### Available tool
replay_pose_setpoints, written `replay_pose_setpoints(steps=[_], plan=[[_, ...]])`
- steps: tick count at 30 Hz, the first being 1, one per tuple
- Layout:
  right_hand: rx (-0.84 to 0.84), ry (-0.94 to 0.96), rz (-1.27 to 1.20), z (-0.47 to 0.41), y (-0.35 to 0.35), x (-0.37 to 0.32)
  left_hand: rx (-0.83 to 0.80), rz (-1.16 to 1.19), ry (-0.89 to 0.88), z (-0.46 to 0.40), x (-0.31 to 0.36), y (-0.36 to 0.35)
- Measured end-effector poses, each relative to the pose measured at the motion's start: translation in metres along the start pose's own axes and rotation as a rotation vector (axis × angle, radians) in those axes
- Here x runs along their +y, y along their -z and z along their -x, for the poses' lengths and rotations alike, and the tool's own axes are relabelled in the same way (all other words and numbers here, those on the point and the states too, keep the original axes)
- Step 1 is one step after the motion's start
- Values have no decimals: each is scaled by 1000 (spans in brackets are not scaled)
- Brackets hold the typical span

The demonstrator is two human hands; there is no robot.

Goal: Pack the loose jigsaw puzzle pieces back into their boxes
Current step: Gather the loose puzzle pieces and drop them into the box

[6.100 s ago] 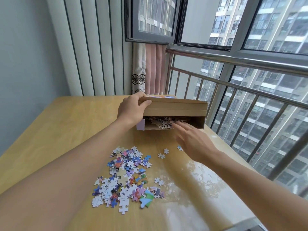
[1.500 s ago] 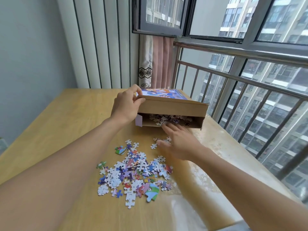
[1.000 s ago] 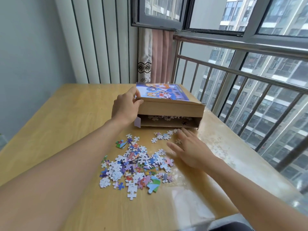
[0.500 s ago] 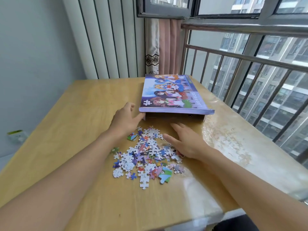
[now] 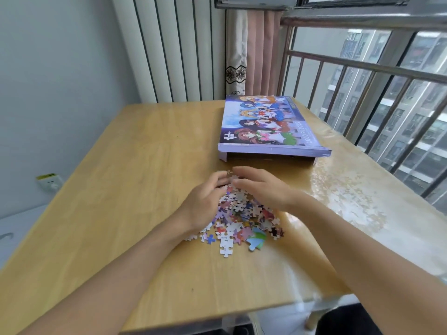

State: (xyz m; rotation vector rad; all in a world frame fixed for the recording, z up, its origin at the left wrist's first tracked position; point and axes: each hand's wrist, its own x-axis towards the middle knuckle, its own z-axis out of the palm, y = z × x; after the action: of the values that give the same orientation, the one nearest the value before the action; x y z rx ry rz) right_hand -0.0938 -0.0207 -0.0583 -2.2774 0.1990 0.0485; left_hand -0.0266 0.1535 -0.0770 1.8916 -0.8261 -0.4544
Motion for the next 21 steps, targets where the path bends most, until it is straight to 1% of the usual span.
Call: replay_pose_setpoints(steps=[2, 3, 4, 5, 6, 9, 10, 11, 12, 13, 15, 17, 21], plan=[[24, -20, 0, -1, 15, 5, 109, 204, 16, 0, 0, 5], [32, -25, 43, -2, 19, 8, 146, 235, 12, 1, -1, 11], [31, -24, 97, -3, 22, 8, 163, 199, -14, 2, -1, 20], [16, -28, 142, -4, 22, 7, 144, 99, -28, 3, 0, 31], [-9, -28, 168, -6, 20, 1, 56, -42, -17, 6, 2, 42], [-110, -15, 243, -16, 6, -16, -394, -537, 118, 17, 6, 64], [-130, -5, 259, -21, 1, -20, -484, -662, 132, 20, 4, 65], [-144, 7, 281, -22, -5, -24, -524, -761, 128, 24, -1, 61], [-149, 31, 317, -23, -10, -27, -513, -825, 100, 27, -7, 54], [-152, 50, 356, -21, -13, -27, -462, -853, 64, 30, -12, 48], [-152, 102, 381, -13, -14, -25, -294, -820, -7, 37, -19, 37], [-156, 146, 357, 1, -9, -21, -187, -752, -37, 40, -19, 31], [-122, 182, 235, 24, 17, -15, -134, -656, -121, 32, -8, 12]])
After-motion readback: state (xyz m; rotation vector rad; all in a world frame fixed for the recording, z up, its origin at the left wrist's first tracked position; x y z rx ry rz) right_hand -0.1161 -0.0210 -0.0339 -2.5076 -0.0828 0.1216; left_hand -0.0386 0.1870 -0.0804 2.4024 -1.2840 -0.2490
